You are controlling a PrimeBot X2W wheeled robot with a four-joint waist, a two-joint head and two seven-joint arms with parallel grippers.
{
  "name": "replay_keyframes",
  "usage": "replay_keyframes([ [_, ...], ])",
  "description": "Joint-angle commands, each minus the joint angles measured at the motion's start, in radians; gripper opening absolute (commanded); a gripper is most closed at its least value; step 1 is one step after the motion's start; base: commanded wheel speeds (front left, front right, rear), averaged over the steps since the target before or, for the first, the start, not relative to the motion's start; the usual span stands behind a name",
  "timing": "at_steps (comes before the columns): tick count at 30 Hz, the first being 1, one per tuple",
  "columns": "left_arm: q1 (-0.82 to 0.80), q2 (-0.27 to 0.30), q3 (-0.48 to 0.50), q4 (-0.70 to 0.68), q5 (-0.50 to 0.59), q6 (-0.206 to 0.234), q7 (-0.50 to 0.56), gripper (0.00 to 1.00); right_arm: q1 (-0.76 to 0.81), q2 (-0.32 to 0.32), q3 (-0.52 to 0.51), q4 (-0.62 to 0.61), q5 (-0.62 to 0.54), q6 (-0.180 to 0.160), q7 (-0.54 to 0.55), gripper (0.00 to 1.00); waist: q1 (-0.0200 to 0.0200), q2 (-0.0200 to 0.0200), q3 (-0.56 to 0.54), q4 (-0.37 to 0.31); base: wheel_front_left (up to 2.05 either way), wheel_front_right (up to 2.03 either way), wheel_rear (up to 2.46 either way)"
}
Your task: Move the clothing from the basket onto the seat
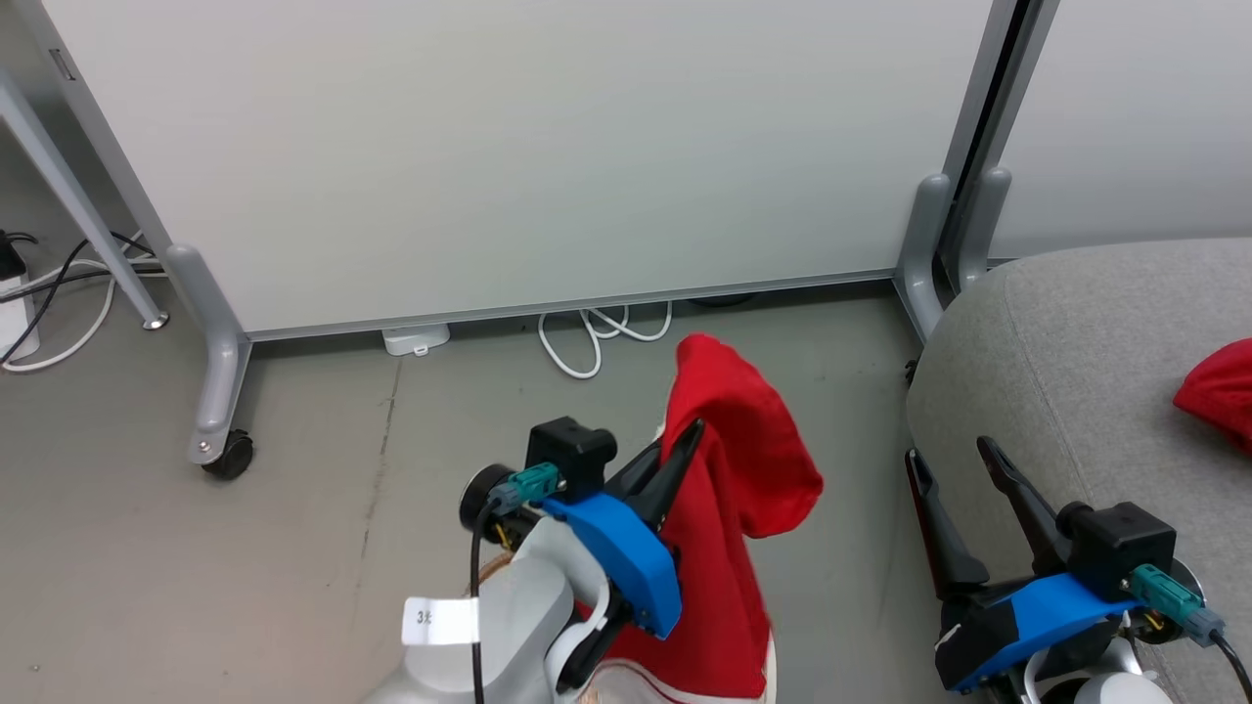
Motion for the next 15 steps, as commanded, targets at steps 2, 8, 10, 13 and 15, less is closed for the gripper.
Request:
replay_keyframes([
  [2,-0.039,0.0,-0.021,-0.009,-0.008,-0.002,-0.005,0.0,0.016,0.005,0.002,0.002,0.006,0.0,-0.001,1.0,0.0002,-0.0001,-0.003,0.005,0.0,0.0,0.0],
  [8,-0.111,0.0,-0.088,-0.016,-0.034,-0.002,-0.005,0.0,0.013,0.01,0.015,0.015,0.009,0.0,-0.008,1.0,0.0002,-0.0001,-0.009,0.009,0.0,0.0,0.0],
  [10,-0.136,0.0,-0.109,-0.016,-0.045,-0.002,-0.005,0.0,0.013,0.011,0.018,0.019,0.011,0.0,-0.011,1.0,0.0002,-0.0001,-0.011,0.01,0.0,0.0,0.0],
  [13,-0.17,0.0,-0.134,-0.015,-0.059,-0.002,-0.005,0.0,0.012,0.012,0.023,0.026,0.014,0.0,-0.011,1.0,0.0002,-0.0001,-0.013,0.01,0.0,0.0,0.0],
  [15,-0.19,0.0,-0.149,-0.016,-0.067,-0.002,-0.005,0.0,0.01,0.013,0.025,0.03,0.016,0.0,-0.014,1.0,0.0002,-0.0001,-0.014,0.009,0.0,0.0,0.0],
])
